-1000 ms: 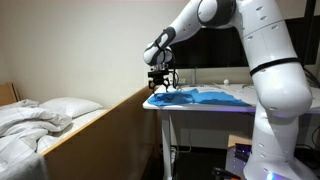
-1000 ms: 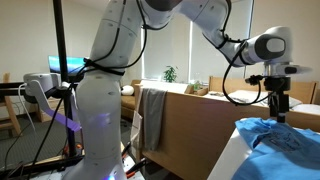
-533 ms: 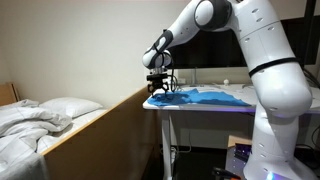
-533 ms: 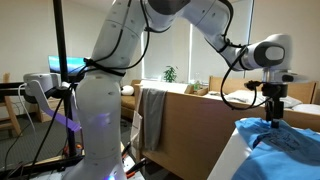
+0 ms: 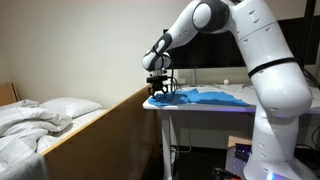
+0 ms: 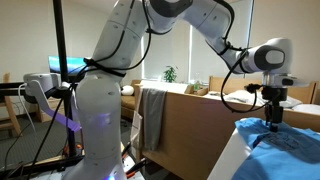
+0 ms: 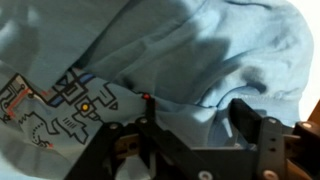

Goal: Put the blue cloth on the edge of the bed

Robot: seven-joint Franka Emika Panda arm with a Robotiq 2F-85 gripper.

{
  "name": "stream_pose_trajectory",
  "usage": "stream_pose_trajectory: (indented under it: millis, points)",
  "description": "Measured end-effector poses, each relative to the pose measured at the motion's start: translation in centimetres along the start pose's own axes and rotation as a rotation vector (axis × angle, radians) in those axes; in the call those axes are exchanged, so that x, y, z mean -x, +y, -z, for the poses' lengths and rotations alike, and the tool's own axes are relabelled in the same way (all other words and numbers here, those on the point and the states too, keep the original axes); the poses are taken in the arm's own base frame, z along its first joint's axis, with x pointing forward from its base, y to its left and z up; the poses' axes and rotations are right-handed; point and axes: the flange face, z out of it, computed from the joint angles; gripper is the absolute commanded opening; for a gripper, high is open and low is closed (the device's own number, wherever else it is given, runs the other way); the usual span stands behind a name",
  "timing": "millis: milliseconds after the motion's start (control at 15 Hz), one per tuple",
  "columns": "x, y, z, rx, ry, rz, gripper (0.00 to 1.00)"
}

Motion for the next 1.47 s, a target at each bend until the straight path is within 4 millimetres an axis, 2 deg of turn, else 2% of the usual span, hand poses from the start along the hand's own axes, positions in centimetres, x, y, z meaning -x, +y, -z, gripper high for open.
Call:
stream_pose_trajectory:
  millis: [400, 600, 667, 933, 1133, 1267, 1467]
  points:
    - [-0.1, -0.4, 0.7, -0.014, 0.008, 0.0, 0.1]
    - [-0.2, -0.5, 0.8, -0.027, 0.007, -0.006, 0.06]
    - [-0.2, -0.6, 0.8, -0.032, 0.011, -0.007, 0.09]
    - [-0.6, -1.2, 1.7, -0.081, 0.066, -0.005, 0.09]
    - [-0.3, -2.2, 4.1, -0.161, 0.148, 0.007, 0.08]
    - [0.6, -3.0, 6.7, -0.223, 0.21, 0.017, 0.08]
    - [3.2, -3.7, 11.5, -0.296, 0.304, 0.026, 0.08]
